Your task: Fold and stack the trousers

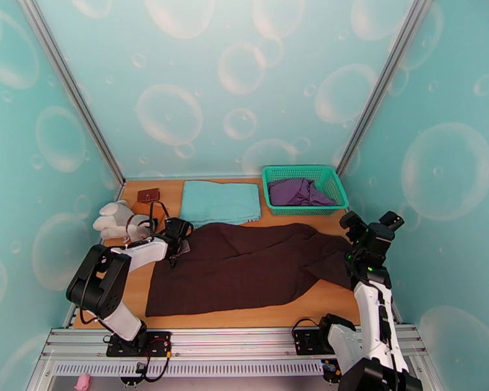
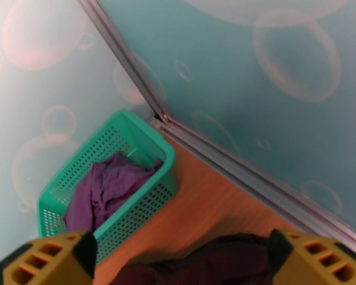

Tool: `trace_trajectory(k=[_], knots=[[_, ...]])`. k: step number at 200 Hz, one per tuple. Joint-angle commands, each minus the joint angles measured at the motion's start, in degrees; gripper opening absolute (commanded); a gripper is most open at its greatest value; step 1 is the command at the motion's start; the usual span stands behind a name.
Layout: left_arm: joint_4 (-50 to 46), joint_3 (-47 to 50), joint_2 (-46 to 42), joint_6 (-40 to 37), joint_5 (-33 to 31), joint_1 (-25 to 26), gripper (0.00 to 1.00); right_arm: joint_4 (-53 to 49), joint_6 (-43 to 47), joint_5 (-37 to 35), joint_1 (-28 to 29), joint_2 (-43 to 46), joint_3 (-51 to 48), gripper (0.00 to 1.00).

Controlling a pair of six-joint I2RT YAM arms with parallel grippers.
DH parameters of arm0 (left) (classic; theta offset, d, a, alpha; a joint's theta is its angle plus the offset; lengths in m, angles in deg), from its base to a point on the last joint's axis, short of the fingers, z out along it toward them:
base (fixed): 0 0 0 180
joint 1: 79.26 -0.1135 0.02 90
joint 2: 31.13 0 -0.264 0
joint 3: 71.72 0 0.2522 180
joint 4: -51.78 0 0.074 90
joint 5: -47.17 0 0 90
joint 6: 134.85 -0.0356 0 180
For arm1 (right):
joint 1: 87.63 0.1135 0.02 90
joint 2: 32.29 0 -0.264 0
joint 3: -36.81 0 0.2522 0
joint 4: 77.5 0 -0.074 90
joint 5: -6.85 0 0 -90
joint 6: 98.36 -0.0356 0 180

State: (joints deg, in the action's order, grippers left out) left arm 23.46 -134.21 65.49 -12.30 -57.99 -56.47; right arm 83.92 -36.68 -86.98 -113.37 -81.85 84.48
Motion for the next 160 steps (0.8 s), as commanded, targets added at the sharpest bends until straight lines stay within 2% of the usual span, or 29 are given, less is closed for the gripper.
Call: trace_trajectory(k=[1, 6, 20, 26, 44, 73, 121, 140, 160], knots=[[3.11, -2.31, 3.07, -2.18, 5.74, -0.02, 0.4, 3.61, -3.25, 5.87, -2.42, 0.31, -1.88, 0.99], [3.14, -2.38, 3.12, -2.15, 6.08, -0.03, 0.34, 3.68, -3.25, 6.49, -3.0, 0.43, -2.1, 0.99], [2.2, -3.01, 2.83, -1.88, 6.54, -0.37, 0.08, 3.62, -2.94, 7.22, -3.99, 0.78, -2.42, 0.99], [1.6, -3.31, 2.13, -1.88, 6.48, -0.5, 0.0, 3.7, -2.89, 7.39, -4.29, 0.87, -2.52, 0.99], [-0.57, -3.65, -2.45, -1.79, 4.98, -0.38, 0.0, 4.02, -2.48, 8.4, -4.49, 0.64, -2.8, 0.99], [-6.38, -5.42, -15.27, -1.93, 1.11, 1.14, 0.0, 4.73, -2.56, 11.47, -4.42, -1.35, -3.19, 0.99], [-14.66, -16.27, -31.61, -2.19, -2.38, 5.48, 0.0, 5.92, -3.17, 12.84, -4.41, -0.43, -4.45, 0.99], [-13.14, -20.08, -36.6, -3.37, -5.05, 6.07, 0.0, 6.39, -2.97, 13.84, -4.42, -1.13, -4.29, 0.99], [-8.14, -21.81, -40.91, -5.94, -10.58, 6.04, 0.0, 7.01, -3.23, 14.32, -4.28, -1.61, -4.68, 0.99]])
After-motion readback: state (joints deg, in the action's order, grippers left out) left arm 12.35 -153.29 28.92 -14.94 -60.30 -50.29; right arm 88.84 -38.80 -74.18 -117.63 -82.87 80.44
